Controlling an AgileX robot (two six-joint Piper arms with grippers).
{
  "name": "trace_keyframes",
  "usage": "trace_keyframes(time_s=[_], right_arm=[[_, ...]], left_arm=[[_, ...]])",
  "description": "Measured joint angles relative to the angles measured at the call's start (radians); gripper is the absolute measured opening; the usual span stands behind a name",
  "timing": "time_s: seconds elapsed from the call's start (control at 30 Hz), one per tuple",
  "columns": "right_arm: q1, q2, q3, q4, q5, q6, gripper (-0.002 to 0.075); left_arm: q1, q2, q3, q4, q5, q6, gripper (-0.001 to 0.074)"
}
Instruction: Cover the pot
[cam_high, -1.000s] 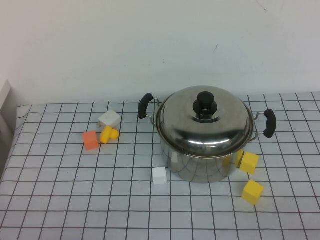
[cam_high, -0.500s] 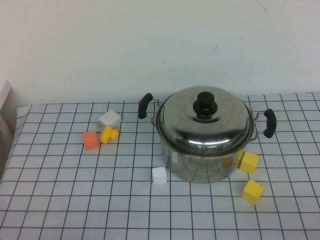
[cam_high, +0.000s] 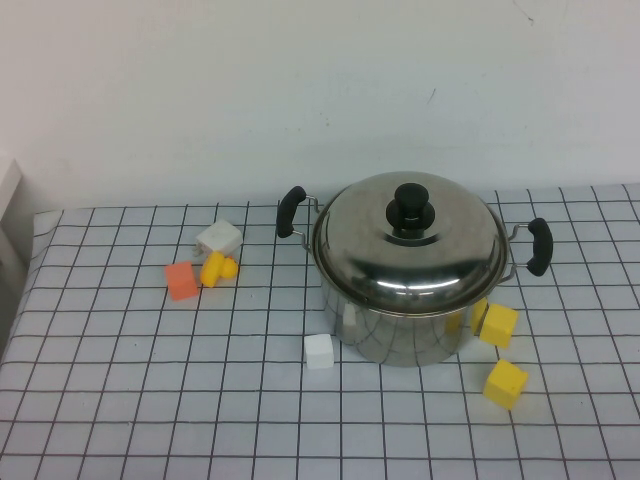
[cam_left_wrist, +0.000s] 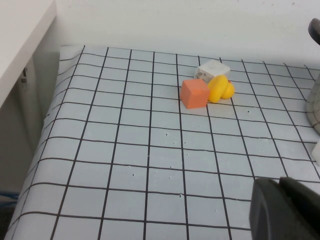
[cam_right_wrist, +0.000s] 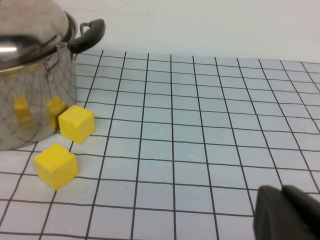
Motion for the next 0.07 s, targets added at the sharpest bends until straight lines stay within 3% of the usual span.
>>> trace_keyframes(time_s=[0.07], right_arm=[[0.000,0.000,0.000,0.000,0.000,0.000,0.0009]], left_arm=[[0.000,0.000,0.000,0.000,0.000,0.000,0.0000]])
